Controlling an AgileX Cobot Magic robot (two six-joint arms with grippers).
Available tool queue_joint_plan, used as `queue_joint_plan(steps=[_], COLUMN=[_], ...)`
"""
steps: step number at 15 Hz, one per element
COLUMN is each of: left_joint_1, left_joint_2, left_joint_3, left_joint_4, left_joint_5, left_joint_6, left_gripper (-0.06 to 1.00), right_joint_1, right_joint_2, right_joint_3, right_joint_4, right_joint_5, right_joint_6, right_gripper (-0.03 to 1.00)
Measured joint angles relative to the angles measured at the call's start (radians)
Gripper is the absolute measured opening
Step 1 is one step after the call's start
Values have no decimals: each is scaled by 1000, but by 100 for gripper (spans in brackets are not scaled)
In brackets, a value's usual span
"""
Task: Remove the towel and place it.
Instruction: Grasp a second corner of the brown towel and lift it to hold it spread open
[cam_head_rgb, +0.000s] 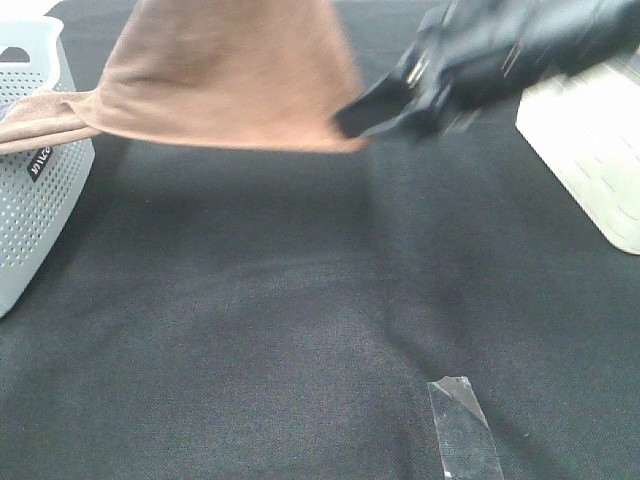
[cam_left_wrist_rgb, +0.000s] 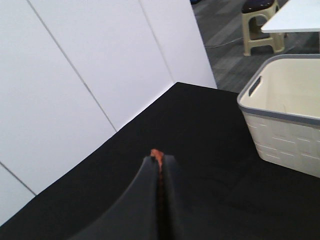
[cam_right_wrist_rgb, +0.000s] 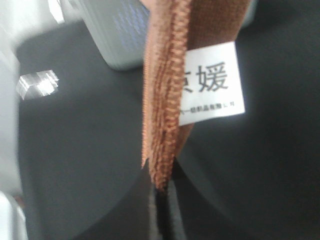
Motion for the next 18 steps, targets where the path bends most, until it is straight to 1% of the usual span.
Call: queue_joint_plan(steps=[1,2,3,4,5,6,8,10,12,14,16,17,18], left_joint_1=[0,0,0,0,0,0,0,0,0,12,43,64,82], left_joint_2=[0,0,0,0,0,0,0,5,8,7,12,19,24], left_joint_3=[0,0,0,0,0,0,-3,-46,-112,-144,-146,-146,-146], left_joint_4=[48,92,132,172,213,255,310,331,350,357,410,440,447], left_joint_5=[-10,-16,-29,-49,-74,-102,-163,-175,-195,-217,-233,-244,-259], left_joint_6=[-68,-127,-178,-221,-260,-296,-355,-372,-404,-557,-713,-789,-866], left_gripper=[0,0,0,0,0,0,0,0,0,0,0,0,0], right_joint_1=[0,0,0,0,0,0,0,0,0,0,0,0,2], right_joint_2=[-16,-23,-23,-22,-19,-15,-9,-9,-10,-12,-12,-10,-7], right_joint_3=[-103,-221,-319,-415,-490,-565,-699,-833,-939,-971,-972,-972,-972], right_joint_4=[-191,-355,-456,-523,-568,-625,-740,-820,-861,-870,-882,-912,-957], right_joint_5=[48,108,148,185,204,206,207,207,202,157,110,60,-14], right_joint_6=[144,258,314,333,332,326,321,321,308,202,76,46,42], right_gripper=[0,0,0,0,0,0,0,0,0,0,0,0,0])
